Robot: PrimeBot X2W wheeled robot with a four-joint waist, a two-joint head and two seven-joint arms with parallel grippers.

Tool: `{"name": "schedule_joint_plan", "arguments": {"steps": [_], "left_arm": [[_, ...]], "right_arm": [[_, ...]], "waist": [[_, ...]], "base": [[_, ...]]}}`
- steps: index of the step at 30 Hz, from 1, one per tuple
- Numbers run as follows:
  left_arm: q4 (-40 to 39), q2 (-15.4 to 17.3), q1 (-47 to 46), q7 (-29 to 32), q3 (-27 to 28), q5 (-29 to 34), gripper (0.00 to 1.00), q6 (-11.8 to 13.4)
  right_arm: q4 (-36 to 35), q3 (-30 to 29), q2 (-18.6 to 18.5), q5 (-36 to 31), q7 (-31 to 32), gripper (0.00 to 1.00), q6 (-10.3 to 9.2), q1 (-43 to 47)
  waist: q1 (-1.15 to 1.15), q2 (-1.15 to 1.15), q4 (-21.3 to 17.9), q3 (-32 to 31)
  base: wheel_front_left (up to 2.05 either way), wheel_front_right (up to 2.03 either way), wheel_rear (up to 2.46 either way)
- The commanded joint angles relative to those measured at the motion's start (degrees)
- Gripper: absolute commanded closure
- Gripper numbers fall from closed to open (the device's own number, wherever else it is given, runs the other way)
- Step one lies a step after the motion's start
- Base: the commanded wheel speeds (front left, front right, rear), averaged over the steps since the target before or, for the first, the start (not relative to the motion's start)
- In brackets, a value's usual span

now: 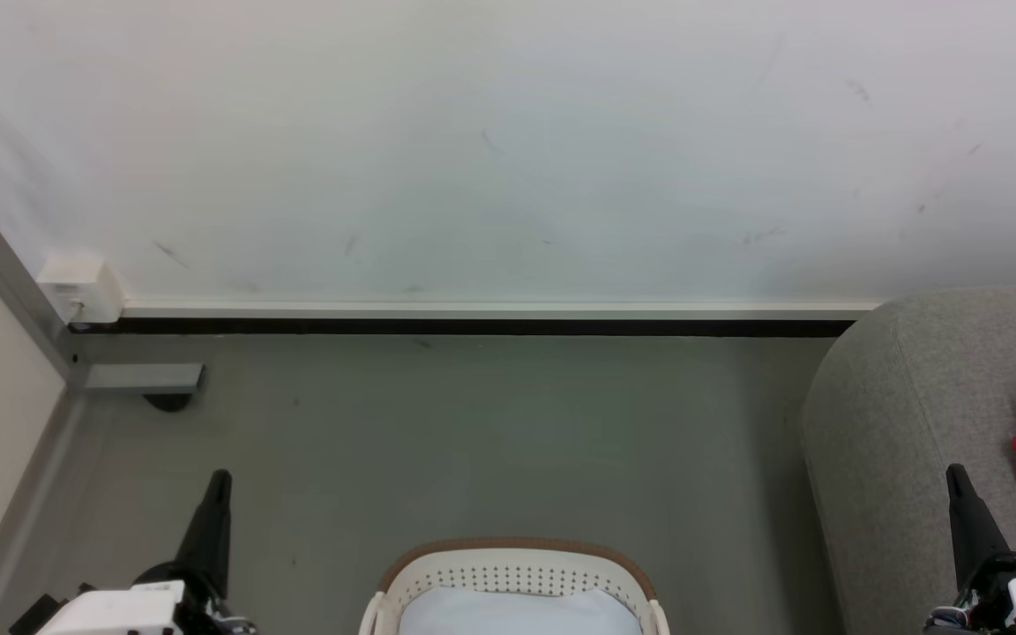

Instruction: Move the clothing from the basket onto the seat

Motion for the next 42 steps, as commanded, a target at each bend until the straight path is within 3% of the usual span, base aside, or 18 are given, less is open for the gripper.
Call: {"name": "schedule_joint_plan", "arguments": {"steps": [1, 42], "left_arm": [[-0.1, 0.4, -0.4, 0.3, 0.1, -0.7, 1.00, -0.3], [-0.1, 0.4, -0.4, 0.3, 0.1, -0.7, 1.00, -0.4]], "right_arm": [[0.0, -0.3, 0.0, 0.0, 0.2, 1.00, -0.11, -0.3], [0.0, -0.3, 0.0, -0.1, 0.2, 1.00, -0.11, -0.3]], "waist": [[0.00, 0.00, 0.0, 0.0], [0.00, 0.00, 0.0, 0.0]], "base": [[0.00, 0.00, 0.00], [0.00, 0.00, 0.00]]}}
